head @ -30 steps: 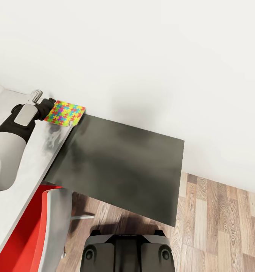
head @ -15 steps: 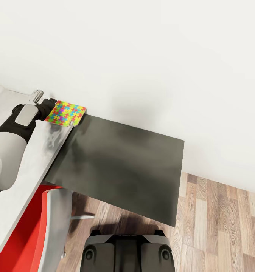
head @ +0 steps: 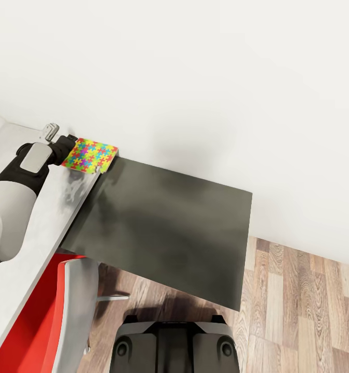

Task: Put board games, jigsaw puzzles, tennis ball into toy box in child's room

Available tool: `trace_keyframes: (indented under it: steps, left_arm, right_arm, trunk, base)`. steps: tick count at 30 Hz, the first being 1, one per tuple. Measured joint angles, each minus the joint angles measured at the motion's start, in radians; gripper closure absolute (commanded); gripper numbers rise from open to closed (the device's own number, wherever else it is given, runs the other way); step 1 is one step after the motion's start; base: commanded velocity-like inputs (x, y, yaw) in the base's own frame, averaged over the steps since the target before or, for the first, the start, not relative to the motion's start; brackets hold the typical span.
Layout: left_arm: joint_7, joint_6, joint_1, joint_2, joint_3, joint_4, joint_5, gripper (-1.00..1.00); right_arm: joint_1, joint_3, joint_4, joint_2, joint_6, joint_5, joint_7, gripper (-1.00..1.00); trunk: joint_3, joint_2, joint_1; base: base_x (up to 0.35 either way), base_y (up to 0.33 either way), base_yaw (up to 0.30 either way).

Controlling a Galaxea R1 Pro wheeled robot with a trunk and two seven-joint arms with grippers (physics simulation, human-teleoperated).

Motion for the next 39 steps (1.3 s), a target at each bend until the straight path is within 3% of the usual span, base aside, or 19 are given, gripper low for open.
trace_keyframes:
  steps: [15, 29, 39]
  left_arm:
    - [-0.001, 0.000, 0.001, -0.001, 0.000, 0.000, -0.001, -1.00]
    - [0.001, 0.001, 0.001, -0.003, -0.005, -0.002, 0.063, -1.00]
    - [0.001, 0.001, 0.001, -0.005, -0.005, -0.003, 0.074, -1.00]
  right_arm:
    - [0.000, 0.000, 0.000, 0.000, 0.000, 0.000, 0.000, -1.00]
    - [0.000, 0.000, 0.000, 0.000, 0.000, 0.000, 0.001, -1.00]
    - [0.000, 0.000, 0.000, 0.000, -0.001, -0.001, 0.003, -1.00]
  trunk:
    - [0.000, 0.000, 0.000]
    - [0.000, 0.000, 0.000]
    - [0.000, 0.000, 0.000]
  base:
    - [0.000, 0.000, 0.000]
    - [0.000, 0.000, 0.000]
    - [0.000, 0.000, 0.000]
